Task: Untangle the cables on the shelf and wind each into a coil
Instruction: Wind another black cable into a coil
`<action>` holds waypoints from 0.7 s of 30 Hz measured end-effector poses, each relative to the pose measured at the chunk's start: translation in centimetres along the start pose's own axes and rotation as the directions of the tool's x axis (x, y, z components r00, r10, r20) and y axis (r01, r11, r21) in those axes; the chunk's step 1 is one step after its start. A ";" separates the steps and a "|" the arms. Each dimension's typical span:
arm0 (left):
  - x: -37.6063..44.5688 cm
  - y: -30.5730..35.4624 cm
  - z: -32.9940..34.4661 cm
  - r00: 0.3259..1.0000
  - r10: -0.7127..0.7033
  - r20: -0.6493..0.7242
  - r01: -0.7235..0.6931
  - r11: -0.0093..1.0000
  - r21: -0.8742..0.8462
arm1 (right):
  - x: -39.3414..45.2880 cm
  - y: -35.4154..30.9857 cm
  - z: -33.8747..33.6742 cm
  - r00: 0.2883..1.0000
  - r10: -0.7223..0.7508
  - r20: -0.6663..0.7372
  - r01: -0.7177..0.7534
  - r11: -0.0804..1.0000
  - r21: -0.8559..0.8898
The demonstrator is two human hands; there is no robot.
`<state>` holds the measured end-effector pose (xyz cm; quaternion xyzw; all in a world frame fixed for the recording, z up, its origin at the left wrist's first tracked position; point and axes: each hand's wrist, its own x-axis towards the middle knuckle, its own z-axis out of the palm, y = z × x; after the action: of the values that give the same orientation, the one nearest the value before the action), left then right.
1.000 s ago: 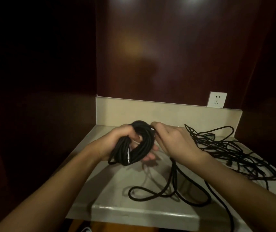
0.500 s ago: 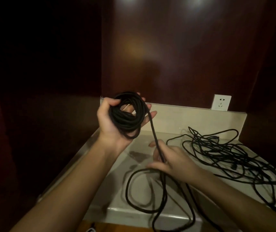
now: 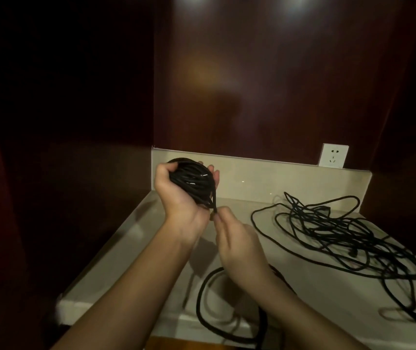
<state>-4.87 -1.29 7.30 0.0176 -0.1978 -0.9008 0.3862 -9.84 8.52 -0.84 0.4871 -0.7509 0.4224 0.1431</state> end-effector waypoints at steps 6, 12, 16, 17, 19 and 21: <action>0.9 -0.8 -1.6 0.836 0.529 0.146 -0.538 0.738 0.408 | -1.5 -2.2 -0.4 0.946 0.109 0.305 -0.145 0.984 0.101; 0.9 1.2 -2.4 0.473 0.371 0.799 -0.744 -0.318 0.588 | -0.5 0.8 -2.5 0.967 0.192 0.168 -0.156 0.967 -0.203; 2.3 2.2 -3.1 0.526 0.116 0.843 -0.597 -0.655 0.463 | -1.5 2.1 -3.6 0.925 -0.085 0.370 0.305 0.748 -0.589; 2.6 2.5 -3.4 0.545 0.085 0.834 -0.581 -0.678 0.449 | -1.5 2.7 -4.0 0.906 -0.146 0.397 0.389 0.657 -0.646; 2.7 2.7 -3.9 0.591 0.034 0.806 -0.556 -0.706 0.438 | -1.0 4.3 -4.8 0.895 -0.290 0.338 0.445 0.566 -0.693; 2.4 2.4 -4.2 0.642 -0.087 0.762 -0.571 -0.718 0.399 | 0.4 5.4 -6.2 0.854 -0.478 0.205 0.481 0.575 -0.662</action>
<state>-4.17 -5.93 4.58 0.0835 -0.9083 0.0197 0.4095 -15.83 13.98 0.50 0.5827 -0.6927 0.0548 0.4215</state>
